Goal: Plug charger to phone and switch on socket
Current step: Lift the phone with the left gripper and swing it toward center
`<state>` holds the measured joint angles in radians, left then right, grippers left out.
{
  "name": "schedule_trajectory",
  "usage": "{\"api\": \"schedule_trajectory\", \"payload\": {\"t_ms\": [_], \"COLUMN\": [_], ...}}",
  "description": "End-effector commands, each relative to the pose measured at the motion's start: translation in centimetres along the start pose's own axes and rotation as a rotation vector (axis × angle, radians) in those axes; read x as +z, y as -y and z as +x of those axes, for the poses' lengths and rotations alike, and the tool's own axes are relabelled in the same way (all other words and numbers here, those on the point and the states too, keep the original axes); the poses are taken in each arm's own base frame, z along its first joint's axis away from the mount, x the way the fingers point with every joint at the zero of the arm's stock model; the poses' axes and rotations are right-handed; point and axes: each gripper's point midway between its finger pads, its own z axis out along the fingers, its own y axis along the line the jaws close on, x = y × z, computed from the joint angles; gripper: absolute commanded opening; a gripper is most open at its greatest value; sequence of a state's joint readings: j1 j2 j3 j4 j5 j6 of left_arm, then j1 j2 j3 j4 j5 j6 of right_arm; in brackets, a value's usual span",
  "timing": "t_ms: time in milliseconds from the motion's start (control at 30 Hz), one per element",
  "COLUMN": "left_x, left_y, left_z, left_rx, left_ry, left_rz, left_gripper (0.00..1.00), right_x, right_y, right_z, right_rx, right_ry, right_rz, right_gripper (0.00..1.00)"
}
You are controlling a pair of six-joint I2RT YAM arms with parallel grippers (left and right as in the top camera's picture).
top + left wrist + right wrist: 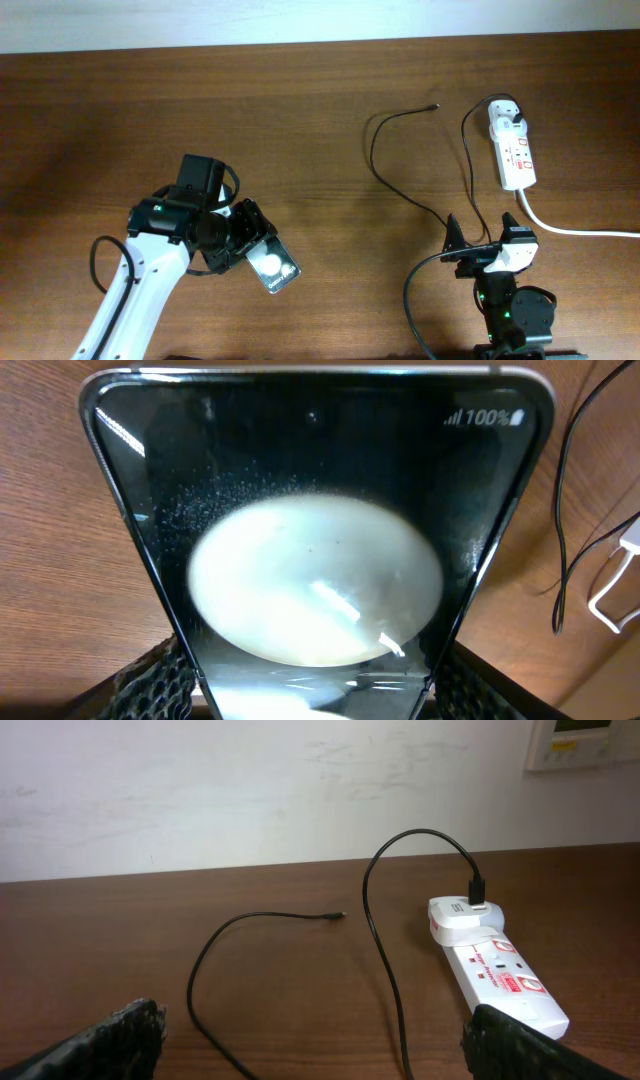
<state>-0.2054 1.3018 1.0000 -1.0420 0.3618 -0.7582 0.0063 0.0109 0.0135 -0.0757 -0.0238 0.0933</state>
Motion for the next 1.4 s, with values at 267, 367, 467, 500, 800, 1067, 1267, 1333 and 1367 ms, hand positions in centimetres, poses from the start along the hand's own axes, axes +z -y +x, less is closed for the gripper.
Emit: {"api": "schedule_trajectory", "payload": {"t_ms": [267,367,467,500,800,1067,1267,1333,1367], "left_x": [0.8,1.6,3.5,3.9,2.5,2.2,2.2,2.2,2.2], "left_y": [3.1,4.0,5.6,5.5,7.7,8.1,8.1,8.1,8.1], "left_z": [1.5,0.3,-1.5,-1.8,-2.3,-1.9,-1.9,-1.9,-1.9], "left_rx": [-0.156,-0.235,-0.272,-0.3,-0.337,-0.332,-0.365,-0.365,-0.365], "left_ry": [-0.019,-0.006,-0.032,-0.069,-0.217,-0.245,-0.253,-0.253,-0.253], "left_rz": [0.062,0.085,0.148,0.161,0.35,0.372,0.369,0.369,0.369], "left_gripper": [0.57,0.59,0.6,0.6,0.6,0.6,0.6,0.6,0.6], "right_x": [0.0,-0.6,-4.5,-5.8,-4.9,-1.3,3.5,4.1,4.1], "right_y": [-0.1,-4.7,-11.6,-12.9,-12.8,-17.2,-26.2,-27.2,-27.5], "right_z": [0.3,0.1,0.8,0.9,1.1,-0.3,2.5,3.2,3.5], "right_rx": [-0.008,-0.004,0.692,0.869,0.88,0.752,0.654,0.632,0.619], "right_ry": [-0.002,-0.004,-0.314,-0.446,-0.424,-0.61,-0.717,-0.703,-0.69], "right_rz": [-0.003,-0.275,-0.686,-0.754,-0.692,-0.658,-0.687,-0.651,-0.626], "right_gripper": [0.99,0.99,0.99,0.99,0.98,0.92,0.81,0.75,0.73]}}
